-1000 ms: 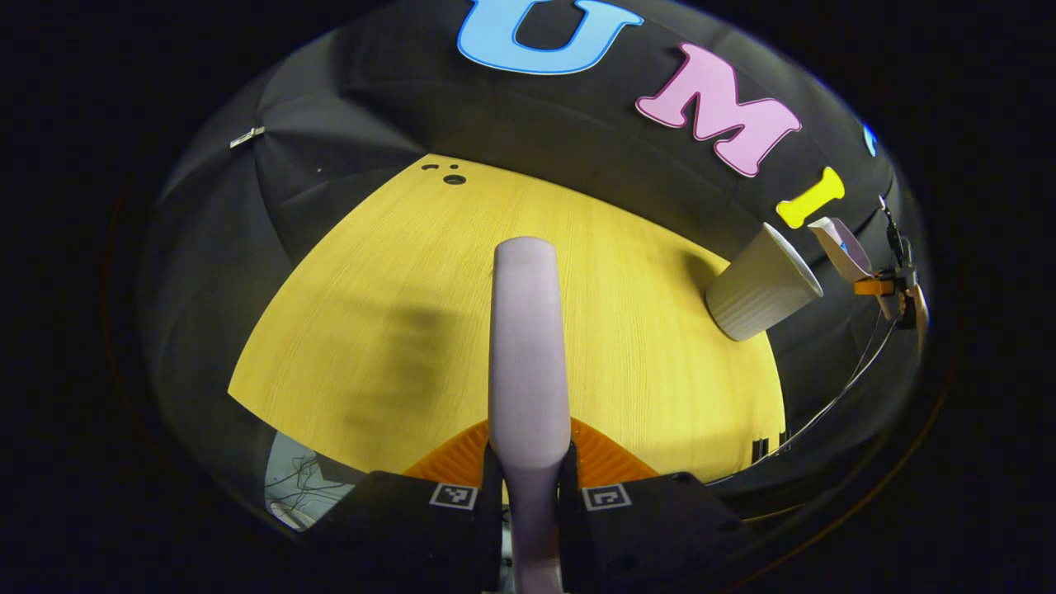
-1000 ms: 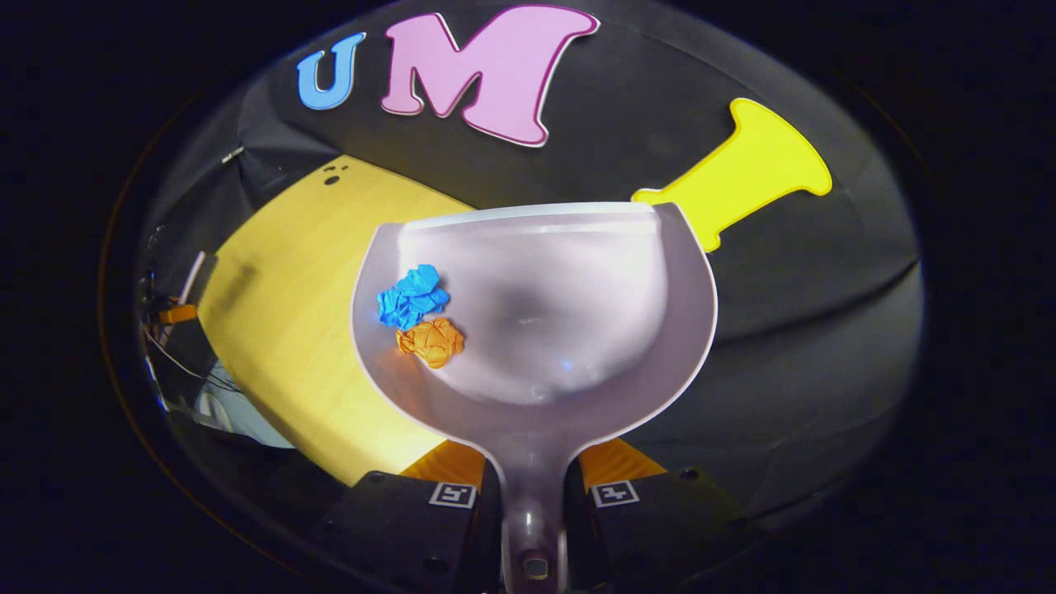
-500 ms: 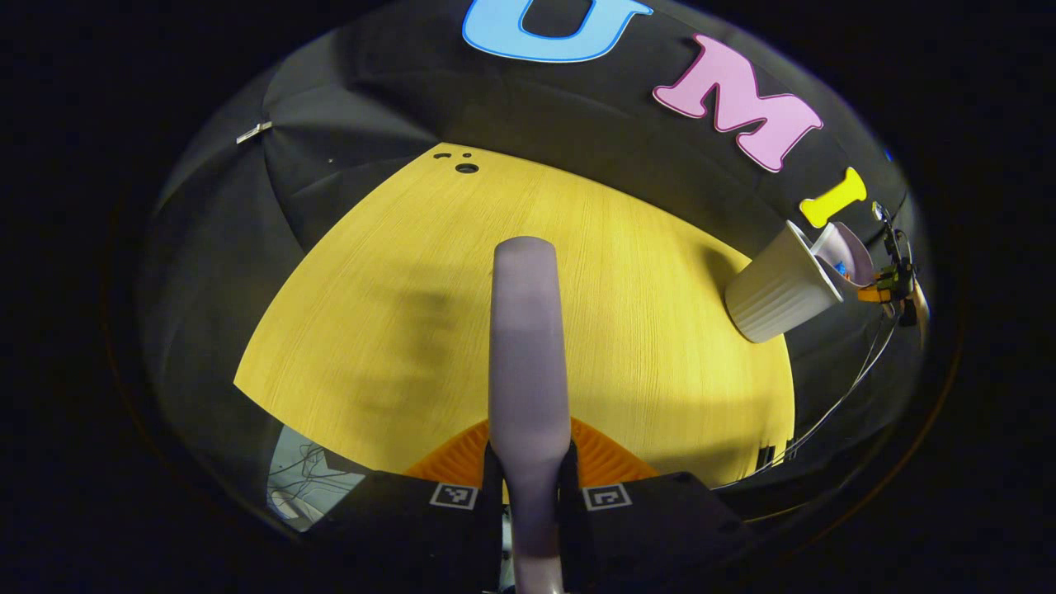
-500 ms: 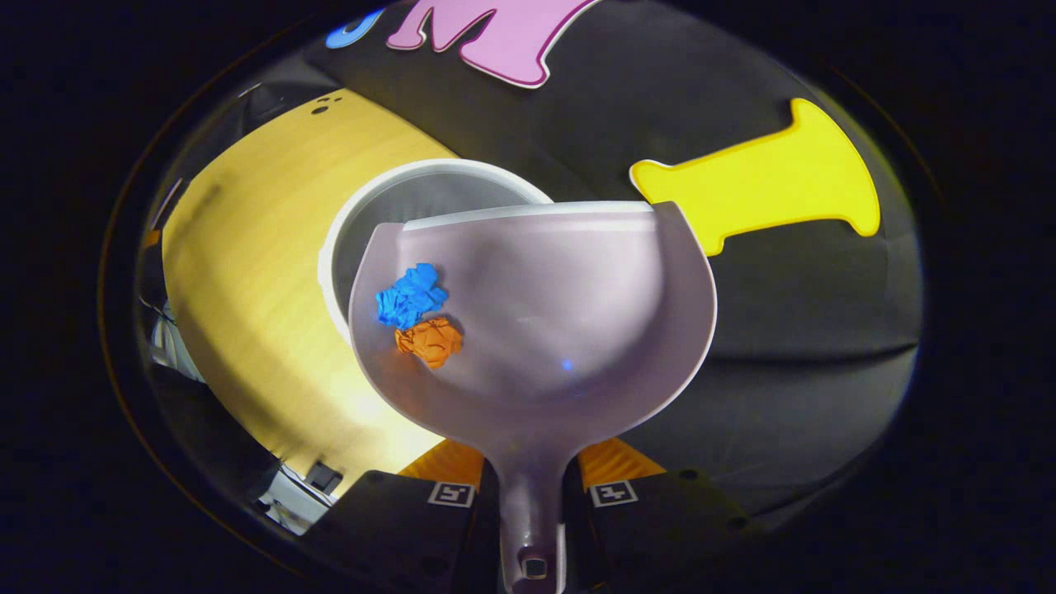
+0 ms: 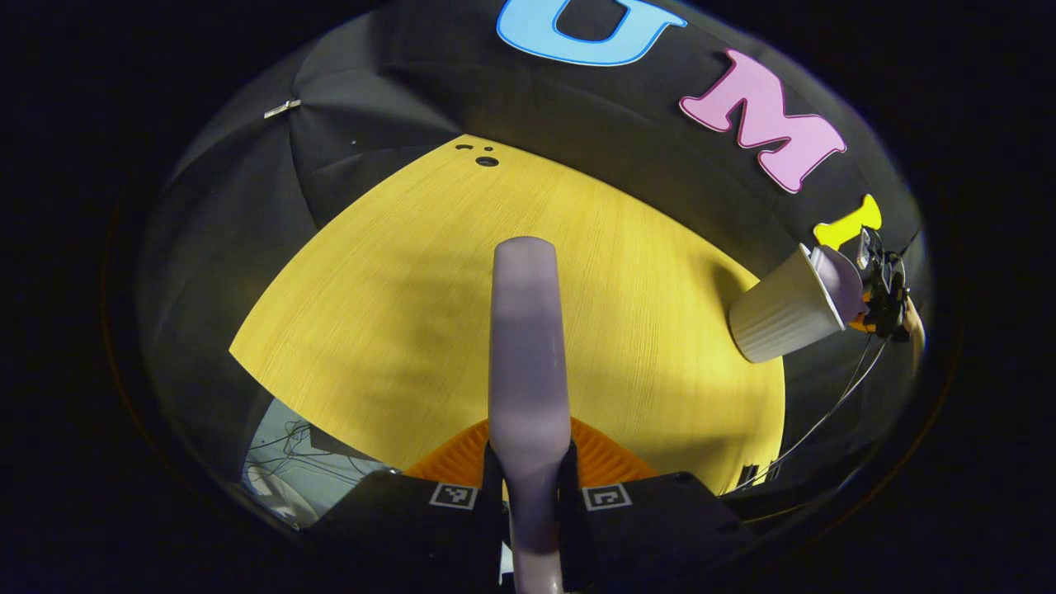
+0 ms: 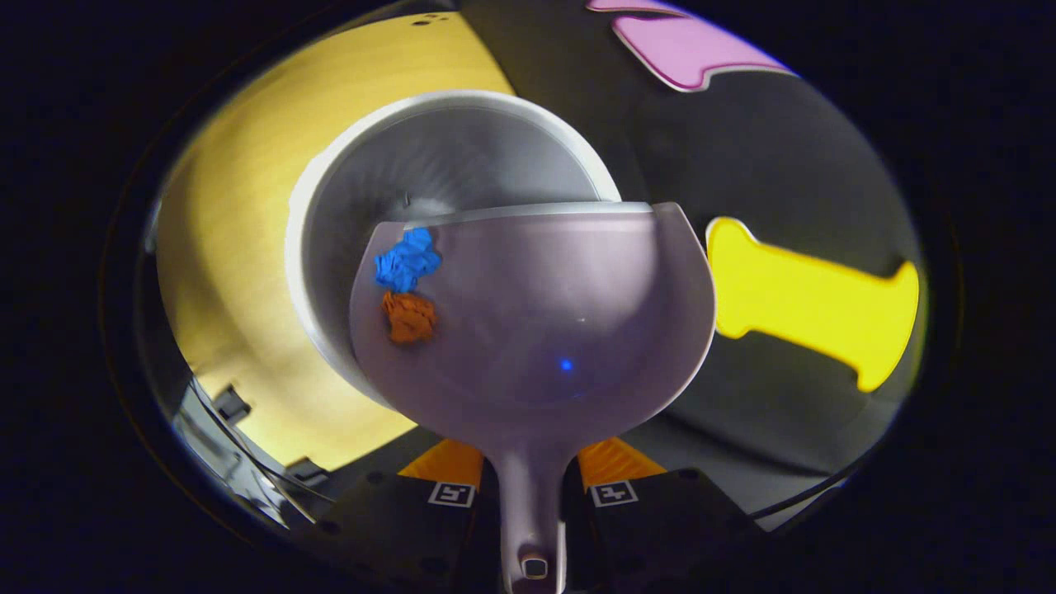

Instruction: Pick up the small broom and dustpan from the desktop, sweep the trash into the dustpan with the broom, and then empty the trash into the garbage bin.

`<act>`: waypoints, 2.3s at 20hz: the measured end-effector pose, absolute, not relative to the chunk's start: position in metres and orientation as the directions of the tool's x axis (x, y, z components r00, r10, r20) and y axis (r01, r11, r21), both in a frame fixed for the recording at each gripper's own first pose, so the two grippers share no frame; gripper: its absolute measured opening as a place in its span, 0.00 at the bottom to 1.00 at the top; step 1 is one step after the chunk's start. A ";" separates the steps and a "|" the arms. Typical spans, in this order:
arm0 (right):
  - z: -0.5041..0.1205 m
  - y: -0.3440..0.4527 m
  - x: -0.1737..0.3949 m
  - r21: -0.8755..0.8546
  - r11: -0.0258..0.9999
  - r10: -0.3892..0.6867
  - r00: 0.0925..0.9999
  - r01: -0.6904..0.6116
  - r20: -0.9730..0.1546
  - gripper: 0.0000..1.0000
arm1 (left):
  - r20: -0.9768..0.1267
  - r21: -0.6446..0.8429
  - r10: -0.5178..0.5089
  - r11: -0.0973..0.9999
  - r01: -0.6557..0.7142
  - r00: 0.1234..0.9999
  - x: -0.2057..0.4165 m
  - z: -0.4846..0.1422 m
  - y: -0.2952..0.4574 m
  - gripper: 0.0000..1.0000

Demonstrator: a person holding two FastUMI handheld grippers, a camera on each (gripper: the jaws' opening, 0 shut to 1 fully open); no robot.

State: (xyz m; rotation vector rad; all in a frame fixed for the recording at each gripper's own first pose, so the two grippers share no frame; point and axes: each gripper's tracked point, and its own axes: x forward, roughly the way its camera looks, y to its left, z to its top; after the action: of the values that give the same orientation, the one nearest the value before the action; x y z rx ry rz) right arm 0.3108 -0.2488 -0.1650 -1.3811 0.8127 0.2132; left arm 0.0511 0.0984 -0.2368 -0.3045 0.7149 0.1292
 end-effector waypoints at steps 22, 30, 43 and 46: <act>-0.141 -0.300 0.300 -0.536 0.775 -0.096 0.775 -0.335 -0.624 0.36 | -0.534 -0.260 0.148 0.908 -0.328 0.832 0.047 -0.212 0.085 0.30; -0.164 -0.300 0.290 -0.211 0.961 0.008 0.780 -0.179 -0.625 0.34 | -0.526 -0.157 0.101 0.964 -0.213 0.844 0.071 -0.198 0.066 0.32; -0.165 -0.189 0.255 0.144 0.987 0.132 0.845 -0.067 -0.517 0.36 | -0.533 -0.088 -0.109 0.993 0.074 0.839 0.099 -0.202 0.072 0.31; -0.174 -0.137 0.233 0.204 0.975 0.181 0.835 -0.084 -0.520 0.35 | -0.554 -0.060 -0.150 0.988 0.140 0.819 0.103 -0.214 0.076 0.31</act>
State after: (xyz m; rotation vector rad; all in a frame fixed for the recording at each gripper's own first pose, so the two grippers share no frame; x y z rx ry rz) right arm 0.2331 -0.1374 -0.1738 0.1760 0.5665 0.1409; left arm 0.1033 0.0762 -0.2137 -0.0172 0.5910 -0.1544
